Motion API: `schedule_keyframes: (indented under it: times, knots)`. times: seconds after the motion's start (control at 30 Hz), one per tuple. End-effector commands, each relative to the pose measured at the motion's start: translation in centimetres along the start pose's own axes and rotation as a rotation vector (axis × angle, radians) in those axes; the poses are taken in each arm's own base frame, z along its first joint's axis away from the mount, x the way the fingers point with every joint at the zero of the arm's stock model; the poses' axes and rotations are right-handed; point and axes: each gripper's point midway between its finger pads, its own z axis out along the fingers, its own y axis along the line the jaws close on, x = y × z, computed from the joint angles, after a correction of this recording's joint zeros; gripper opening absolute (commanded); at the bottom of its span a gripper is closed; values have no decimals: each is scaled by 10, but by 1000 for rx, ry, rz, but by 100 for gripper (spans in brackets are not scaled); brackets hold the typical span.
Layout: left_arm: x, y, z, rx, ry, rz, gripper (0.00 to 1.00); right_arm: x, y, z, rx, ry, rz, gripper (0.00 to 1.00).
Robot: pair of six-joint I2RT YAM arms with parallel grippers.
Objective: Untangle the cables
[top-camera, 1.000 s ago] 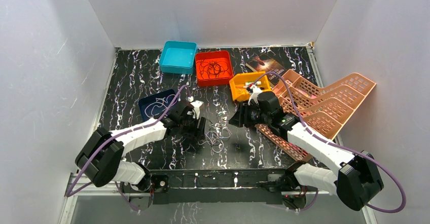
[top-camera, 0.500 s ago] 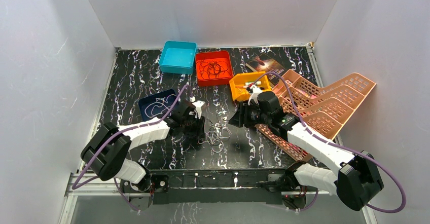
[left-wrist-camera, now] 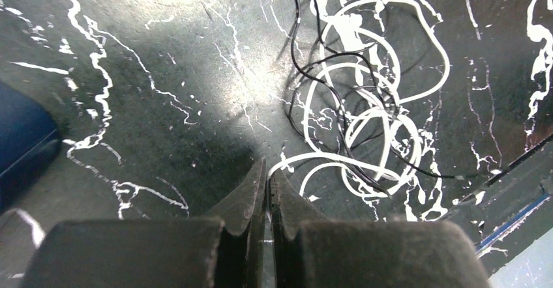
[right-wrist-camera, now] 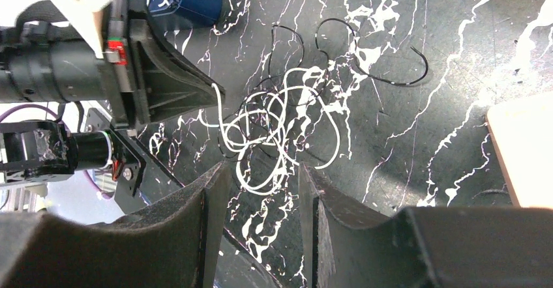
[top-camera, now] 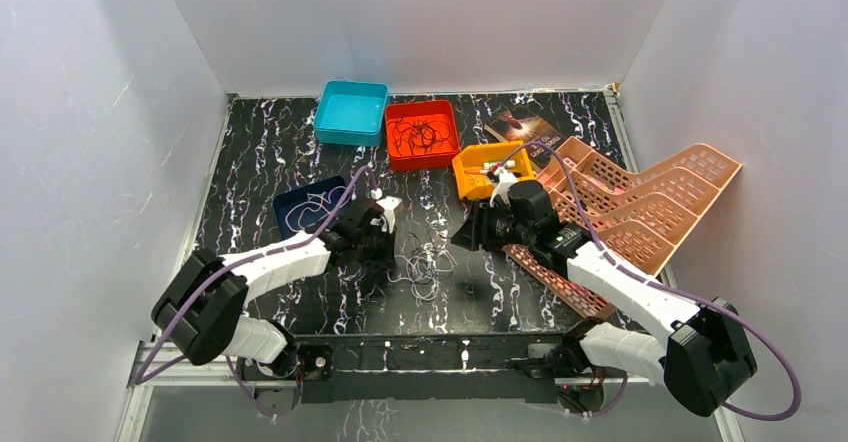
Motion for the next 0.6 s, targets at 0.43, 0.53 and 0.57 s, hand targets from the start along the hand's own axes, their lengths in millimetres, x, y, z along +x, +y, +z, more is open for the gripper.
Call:
schedule_keyframes:
  times: [0.43, 0.53, 0.57]
  knots:
    - [-76, -32, -77, 8, -165, 112, 0, -47, 7, -25, 16, -267, -44, 53]
    - [-83, -39, -83, 32, -176, 122, 0, -55, 5, -31, 29, -327, -48, 54]
    - [-85, -41, -85, 39, -180, 126, 0, -57, 5, -33, 32, -343, -50, 55]
